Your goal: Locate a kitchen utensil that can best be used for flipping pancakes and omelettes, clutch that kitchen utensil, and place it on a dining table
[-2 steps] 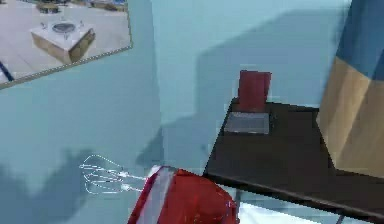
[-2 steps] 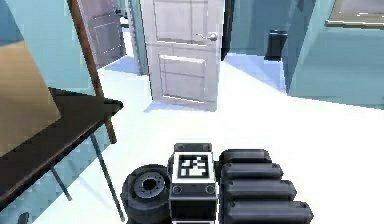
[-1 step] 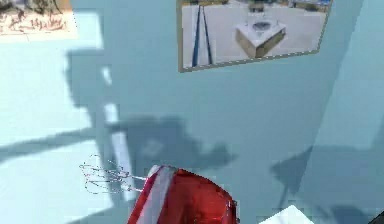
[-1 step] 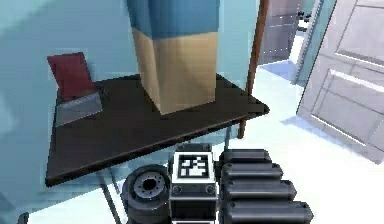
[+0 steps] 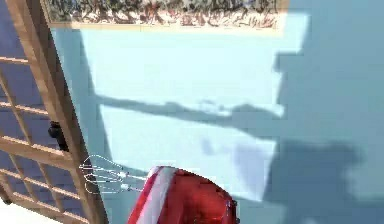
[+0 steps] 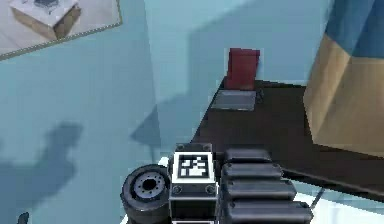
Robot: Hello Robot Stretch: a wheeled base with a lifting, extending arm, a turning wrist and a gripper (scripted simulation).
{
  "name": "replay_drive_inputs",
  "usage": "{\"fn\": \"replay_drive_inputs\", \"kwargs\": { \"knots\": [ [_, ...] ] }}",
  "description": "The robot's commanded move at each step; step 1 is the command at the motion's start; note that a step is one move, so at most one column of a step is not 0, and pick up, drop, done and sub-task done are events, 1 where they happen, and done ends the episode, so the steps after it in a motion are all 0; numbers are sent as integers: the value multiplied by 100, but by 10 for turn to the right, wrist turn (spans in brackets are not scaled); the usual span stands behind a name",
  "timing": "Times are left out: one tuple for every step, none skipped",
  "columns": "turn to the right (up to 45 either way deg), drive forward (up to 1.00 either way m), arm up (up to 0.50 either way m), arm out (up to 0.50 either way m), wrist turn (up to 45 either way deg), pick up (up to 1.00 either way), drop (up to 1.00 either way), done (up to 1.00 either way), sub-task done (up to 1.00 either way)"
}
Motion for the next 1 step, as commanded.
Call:
{"fn": "replay_drive_inputs", "kwargs": {
  "knots": [
    [-450,0,0,0,0,0,0,0,0]
  ]
}}
